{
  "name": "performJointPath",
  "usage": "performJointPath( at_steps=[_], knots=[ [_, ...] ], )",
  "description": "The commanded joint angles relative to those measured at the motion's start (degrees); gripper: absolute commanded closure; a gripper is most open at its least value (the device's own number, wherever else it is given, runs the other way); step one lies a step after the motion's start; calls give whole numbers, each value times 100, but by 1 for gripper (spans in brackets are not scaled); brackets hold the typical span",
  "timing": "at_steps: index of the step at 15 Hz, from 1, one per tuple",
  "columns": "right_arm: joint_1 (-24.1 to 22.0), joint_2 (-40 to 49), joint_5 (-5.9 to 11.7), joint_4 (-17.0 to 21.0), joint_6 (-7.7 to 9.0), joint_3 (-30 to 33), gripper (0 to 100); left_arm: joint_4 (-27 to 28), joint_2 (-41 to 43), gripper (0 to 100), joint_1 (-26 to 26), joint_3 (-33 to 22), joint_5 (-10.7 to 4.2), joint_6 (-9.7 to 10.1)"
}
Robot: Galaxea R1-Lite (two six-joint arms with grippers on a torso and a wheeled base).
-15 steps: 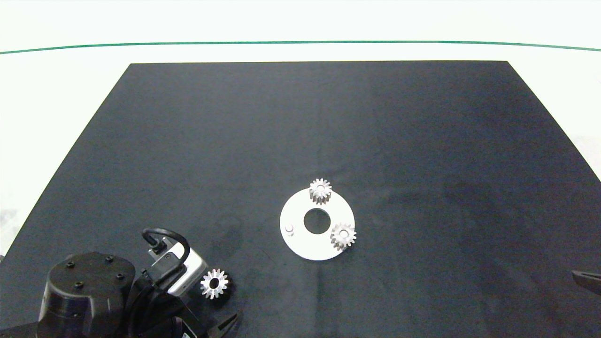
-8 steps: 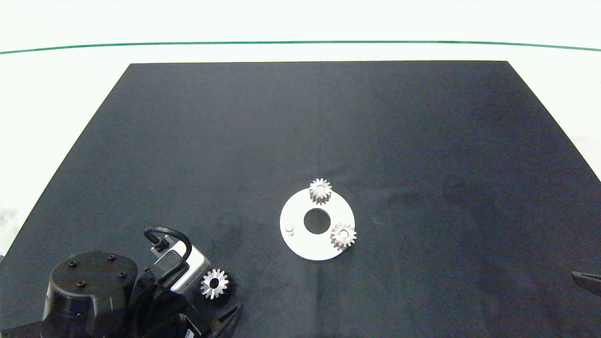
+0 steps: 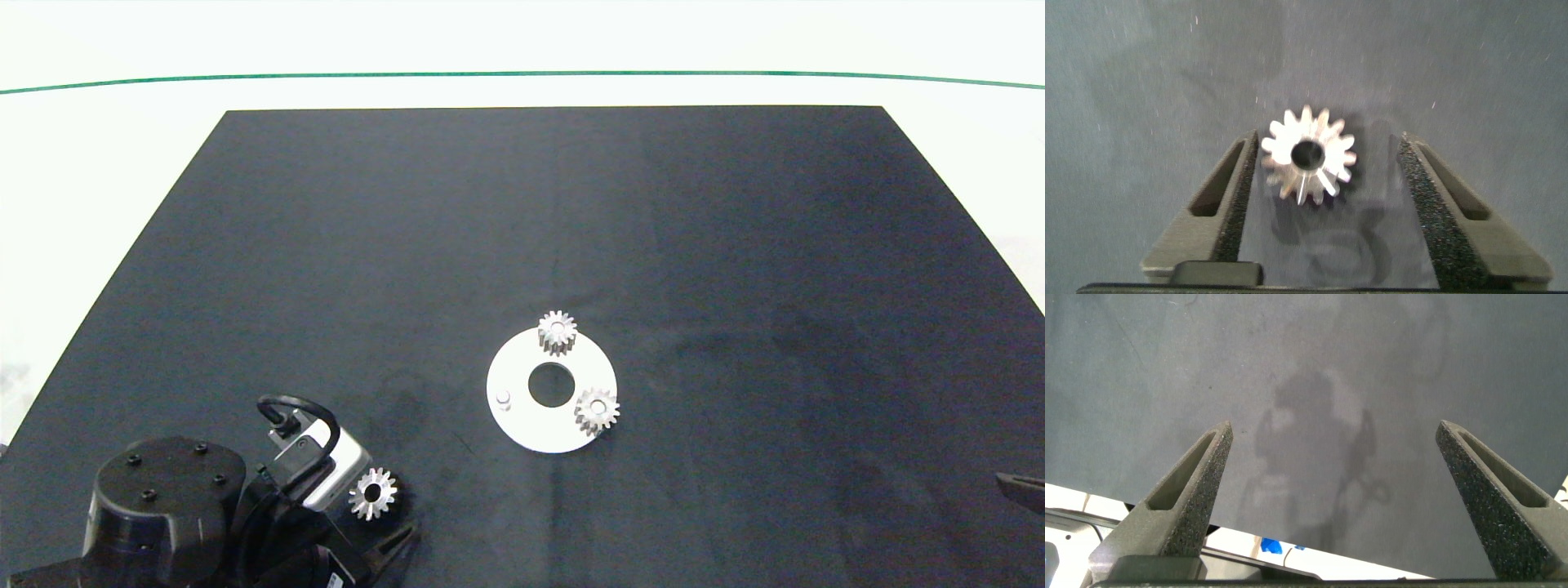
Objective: Install three planetary gears onto the carrier pins
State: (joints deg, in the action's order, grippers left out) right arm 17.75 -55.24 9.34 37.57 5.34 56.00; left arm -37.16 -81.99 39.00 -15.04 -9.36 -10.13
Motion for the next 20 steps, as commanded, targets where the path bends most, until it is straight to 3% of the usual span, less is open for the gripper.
performJointPath(
  at_steps=[1, 20],
  knots=[
    [0, 4, 7, 22, 11, -2, 0, -231, -185, 37, 47, 10, -101, -6],
    [9, 74, -2, 22, 11, 16, 0, -257, -150, 75, 134, 107, -145, -86]
  ],
)
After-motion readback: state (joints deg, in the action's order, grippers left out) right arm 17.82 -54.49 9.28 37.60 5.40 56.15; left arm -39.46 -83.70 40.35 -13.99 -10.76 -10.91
